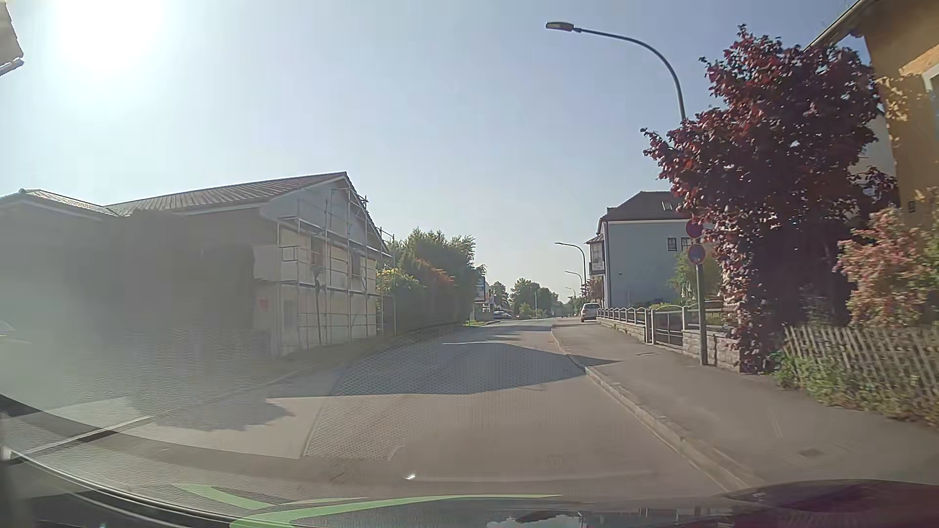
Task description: Follow the waypoints while adhering to traffic rules and regulations
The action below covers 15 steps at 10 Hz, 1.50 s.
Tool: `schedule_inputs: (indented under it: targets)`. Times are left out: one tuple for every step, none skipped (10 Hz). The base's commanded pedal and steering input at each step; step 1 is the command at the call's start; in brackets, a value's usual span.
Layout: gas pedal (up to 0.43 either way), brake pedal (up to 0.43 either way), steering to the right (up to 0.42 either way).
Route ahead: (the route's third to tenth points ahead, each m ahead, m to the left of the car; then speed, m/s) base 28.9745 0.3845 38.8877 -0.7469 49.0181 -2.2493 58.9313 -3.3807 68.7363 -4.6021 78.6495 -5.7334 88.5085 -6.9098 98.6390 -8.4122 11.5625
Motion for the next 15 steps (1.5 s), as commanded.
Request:
schedule_inputs:
  targets:
    - [0.228, 0.000, 0.014]
    - [0.228, 0.000, 0.013]
    - [0.209, 0.000, 0.014]
    - [0.209, 0.000, 0.013]
    - [0.209, 0.000, 0.013]
    - [0.209, 0.000, 0.013]
    - [0.197, 0.000, 0.013]
    - [0.169, 0.000, 0.013]
    - [0.169, 0.000, 0.013]
    - [0.169, 0.000, 0.013]
    - [0.169, 0.000, 0.013]
    - [0.169, 0.000, 0.013]
    - [0.169, 0.000, 0.013]
    - [0.169, 0.000, 0.012]
    - [0.157, 0.000, 0.012]
